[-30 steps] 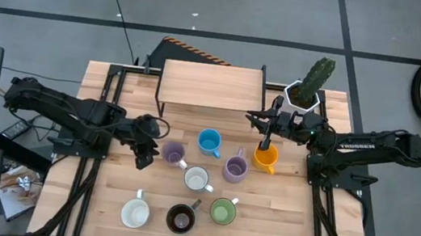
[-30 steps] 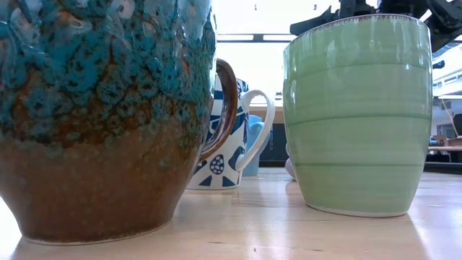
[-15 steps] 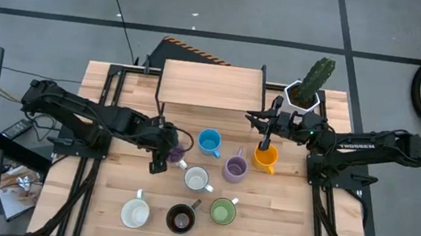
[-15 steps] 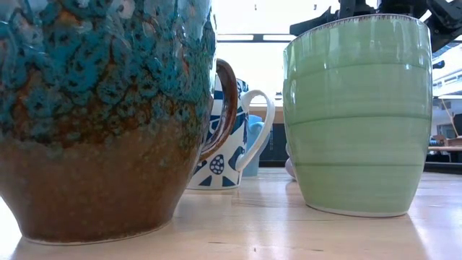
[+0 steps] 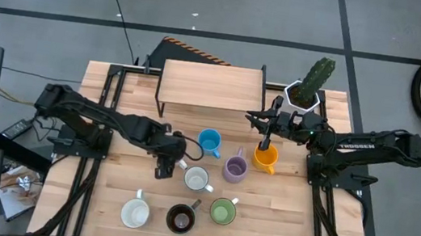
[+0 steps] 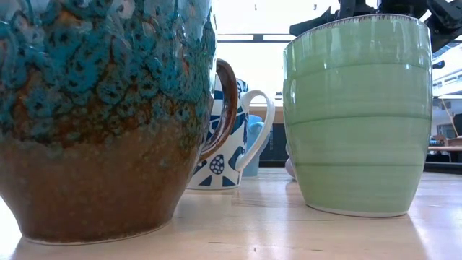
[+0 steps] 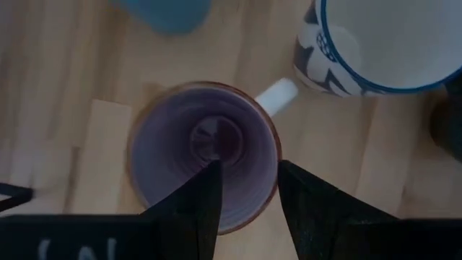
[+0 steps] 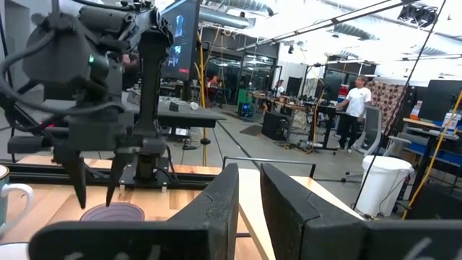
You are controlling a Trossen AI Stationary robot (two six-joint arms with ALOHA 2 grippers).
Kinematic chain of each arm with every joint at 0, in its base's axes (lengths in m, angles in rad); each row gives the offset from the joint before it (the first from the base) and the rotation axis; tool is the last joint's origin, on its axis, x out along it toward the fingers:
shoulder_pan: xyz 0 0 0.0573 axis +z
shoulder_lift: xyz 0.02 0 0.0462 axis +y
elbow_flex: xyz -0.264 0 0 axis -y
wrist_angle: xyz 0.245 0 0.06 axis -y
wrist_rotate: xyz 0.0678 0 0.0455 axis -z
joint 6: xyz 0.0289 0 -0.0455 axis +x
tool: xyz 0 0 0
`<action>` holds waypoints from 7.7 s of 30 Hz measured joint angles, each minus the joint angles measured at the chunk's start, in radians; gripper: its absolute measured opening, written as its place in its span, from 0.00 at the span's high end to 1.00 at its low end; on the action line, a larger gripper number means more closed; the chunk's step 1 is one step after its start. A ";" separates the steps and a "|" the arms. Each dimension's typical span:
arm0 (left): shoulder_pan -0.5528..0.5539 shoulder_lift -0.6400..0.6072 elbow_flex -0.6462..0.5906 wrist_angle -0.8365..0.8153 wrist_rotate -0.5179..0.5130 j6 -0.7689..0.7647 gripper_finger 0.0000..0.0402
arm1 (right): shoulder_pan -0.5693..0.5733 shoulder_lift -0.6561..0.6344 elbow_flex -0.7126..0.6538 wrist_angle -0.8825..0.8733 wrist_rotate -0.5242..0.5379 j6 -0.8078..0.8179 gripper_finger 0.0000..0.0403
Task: Place coffee mugs
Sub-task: Put the left purple mug on the shelf
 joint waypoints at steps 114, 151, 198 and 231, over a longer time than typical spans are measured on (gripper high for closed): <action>0.747 0.041 0.463 -0.330 0.181 0.431 0.95 | -0.001 0.000 0.000 0.015 -0.003 0.003 0.84; 0.695 0.101 0.471 -0.274 0.008 0.570 0.65 | -0.001 0.000 0.000 0.008 -0.003 -0.002 0.84; 0.732 0.008 0.528 -0.462 -0.146 1.526 0.65 | -0.001 0.000 0.000 -0.010 -0.003 0.015 0.84; 0.815 0.086 0.529 -0.413 -0.063 1.745 0.65 | 0.000 0.000 0.000 -0.009 -0.004 0.023 0.84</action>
